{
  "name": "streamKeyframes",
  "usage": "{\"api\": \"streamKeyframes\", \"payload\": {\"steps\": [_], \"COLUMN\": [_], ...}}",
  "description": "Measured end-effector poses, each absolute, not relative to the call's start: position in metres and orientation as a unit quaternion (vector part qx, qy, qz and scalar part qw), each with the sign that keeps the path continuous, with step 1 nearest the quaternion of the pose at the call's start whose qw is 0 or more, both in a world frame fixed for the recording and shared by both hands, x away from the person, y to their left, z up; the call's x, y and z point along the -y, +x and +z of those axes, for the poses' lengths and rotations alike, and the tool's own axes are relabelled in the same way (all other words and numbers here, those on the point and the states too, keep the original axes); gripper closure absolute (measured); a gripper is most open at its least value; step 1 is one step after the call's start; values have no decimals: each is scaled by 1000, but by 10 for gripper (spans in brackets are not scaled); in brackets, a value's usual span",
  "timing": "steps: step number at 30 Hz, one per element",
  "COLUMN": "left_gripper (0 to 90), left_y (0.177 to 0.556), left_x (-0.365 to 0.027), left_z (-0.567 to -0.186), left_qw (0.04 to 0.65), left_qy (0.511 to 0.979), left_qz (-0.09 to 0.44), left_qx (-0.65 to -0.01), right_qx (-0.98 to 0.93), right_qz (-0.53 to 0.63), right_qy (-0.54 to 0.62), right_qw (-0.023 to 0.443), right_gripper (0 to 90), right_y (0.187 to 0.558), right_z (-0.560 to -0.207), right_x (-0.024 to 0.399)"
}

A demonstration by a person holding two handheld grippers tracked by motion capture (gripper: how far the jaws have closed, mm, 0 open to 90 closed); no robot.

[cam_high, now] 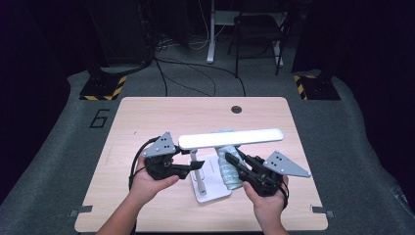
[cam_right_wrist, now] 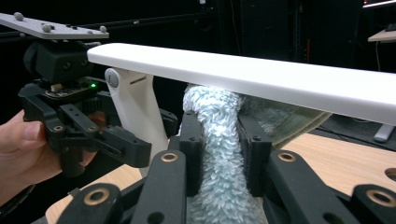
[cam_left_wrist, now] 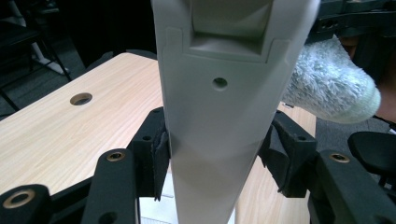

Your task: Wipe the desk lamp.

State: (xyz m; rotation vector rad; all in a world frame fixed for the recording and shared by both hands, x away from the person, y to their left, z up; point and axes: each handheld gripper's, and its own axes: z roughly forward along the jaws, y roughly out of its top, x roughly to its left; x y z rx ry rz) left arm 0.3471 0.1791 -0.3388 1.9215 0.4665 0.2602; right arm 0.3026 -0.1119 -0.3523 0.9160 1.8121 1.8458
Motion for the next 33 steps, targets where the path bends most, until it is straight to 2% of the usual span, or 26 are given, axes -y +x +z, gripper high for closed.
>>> {"api": "streamKeyframes", "payload": {"steps": [5, 8, 19, 33], "left_gripper": [454, 512, 521, 521], "left_y": [349, 348, 347, 347], "left_x": [-179, -179, -177, -176], "left_z": [-337, -337, -338, -340], "left_qw": [540, 536, 533, 528], "left_qy": [812, 813, 812, 815], "left_qz": [102, 114, 122, 123], "left_qx": [-197, -196, -202, -204], "right_qx": [-648, -645, -629, -657], "right_qz": [657, 657, 652, 658], "right_qy": [330, 334, 362, 310], "right_qw": [201, 203, 219, 196], "right_gripper": [752, 751, 752, 751], "right_y": [303, 303, 303, 301], "right_z": [-353, -354, -359, -345], "right_x": [116, 119, 141, 91]}}
